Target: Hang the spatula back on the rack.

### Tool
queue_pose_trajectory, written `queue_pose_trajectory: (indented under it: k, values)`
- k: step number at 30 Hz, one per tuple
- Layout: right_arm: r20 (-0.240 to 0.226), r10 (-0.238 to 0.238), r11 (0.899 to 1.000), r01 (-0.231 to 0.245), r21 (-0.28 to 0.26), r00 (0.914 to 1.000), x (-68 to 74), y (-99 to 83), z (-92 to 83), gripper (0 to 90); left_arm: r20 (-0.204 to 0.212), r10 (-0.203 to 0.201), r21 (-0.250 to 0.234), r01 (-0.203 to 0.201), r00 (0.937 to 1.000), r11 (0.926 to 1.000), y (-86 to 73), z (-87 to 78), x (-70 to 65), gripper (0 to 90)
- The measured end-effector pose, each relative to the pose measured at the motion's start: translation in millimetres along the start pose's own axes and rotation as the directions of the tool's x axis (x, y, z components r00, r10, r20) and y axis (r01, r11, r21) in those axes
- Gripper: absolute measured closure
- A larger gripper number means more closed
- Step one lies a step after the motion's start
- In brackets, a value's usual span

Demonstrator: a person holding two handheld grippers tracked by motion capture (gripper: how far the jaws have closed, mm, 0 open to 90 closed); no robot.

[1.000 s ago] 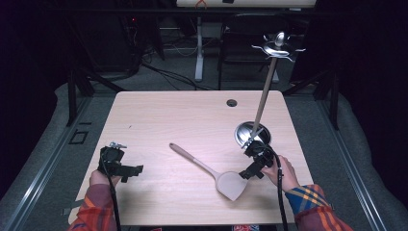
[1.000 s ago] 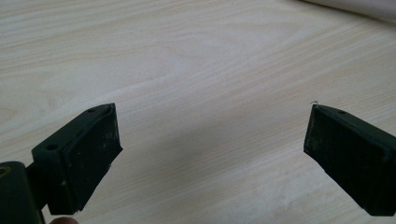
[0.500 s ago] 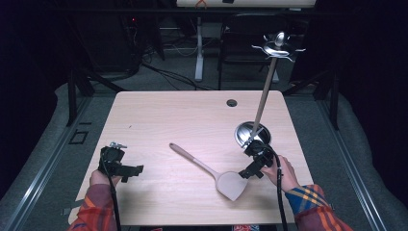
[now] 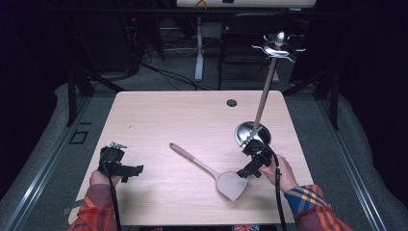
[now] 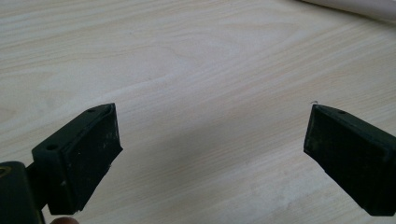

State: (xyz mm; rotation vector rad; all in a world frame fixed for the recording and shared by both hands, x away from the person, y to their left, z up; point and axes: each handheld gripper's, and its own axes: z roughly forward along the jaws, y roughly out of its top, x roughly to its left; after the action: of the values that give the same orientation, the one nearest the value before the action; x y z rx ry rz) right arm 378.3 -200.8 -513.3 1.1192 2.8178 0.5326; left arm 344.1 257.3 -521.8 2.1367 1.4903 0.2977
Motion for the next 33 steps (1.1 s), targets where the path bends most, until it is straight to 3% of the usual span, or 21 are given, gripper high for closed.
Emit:
queue_pose_trajectory:
  k: [1, 10, 14, 17, 23, 25, 26, 33]
  values:
    - [-0.007, 0.016, 1.0, -0.016, -0.015, 0.9998, 1.1, 0.7, 0.2, 0.0, -0.002, -0.001, -0.002, 0.001, 1.0, 1.0, -0.2, 0.4, -0.5, 3.5]
    - [-0.04, -0.006, 0.999, 0.003, -0.053, 0.9992, 10.1, 17.7, -1.4, 0.0, -0.002, 0.0, 0.0, 0.0, 1.0, 1.0, -0.3, 1.0, -0.6, 3.5]
    - [-0.072, 0.011, 0.995, -0.018, -0.094, 0.9974, 9.9, 22.8, 0.7, 0.0, -0.001, 0.0, 0.003, 0.0, 1.0, 1.0, -0.1, 1.6, -1.8, 3.5]
    - [-0.074, 0.014, 0.995, -0.021, -0.095, 0.9972, 11.6, 25.7, 1.8, 0.0, -0.002, -0.001, 0.004, 0.001, 1.0, 1.0, -0.2, 2.1, -2.1, 3.6]
    - [-0.057, -0.027, 0.997, 0.023, -0.075, 0.998, 20.7, 39.4, 8.4, 0.0, -0.002, -0.001, 0.007, 0.001, 1.0, 1.0, -0.2, 2.3, -2.1, 3.6]
    - [-0.073, -0.008, 0.995, 0.001, -0.099, 0.9973, 24.4, 42.6, 12.6, 0.0, -0.002, -0.003, 0.005, 0.003, 1.0, 1.0, -0.3, 2.2, -2.1, 3.6]
    - [-0.067, -0.027, 0.997, 0.022, -0.076, 0.9974, 25.0, 45.8, 13.2, 0.1, -0.003, -0.002, 0.006, 0.002, 1.0, 1.0, -0.3, 2.2, -1.9, 3.6]
    - [-0.084, -0.047, 0.997, 0.042, -0.06, 0.9953, 34.3, 57.0, 25.9, 2.2, -0.002, 0.001, 0.005, -0.001, 1.0, 1.0, -0.2, 1.8, -1.7, 3.6]
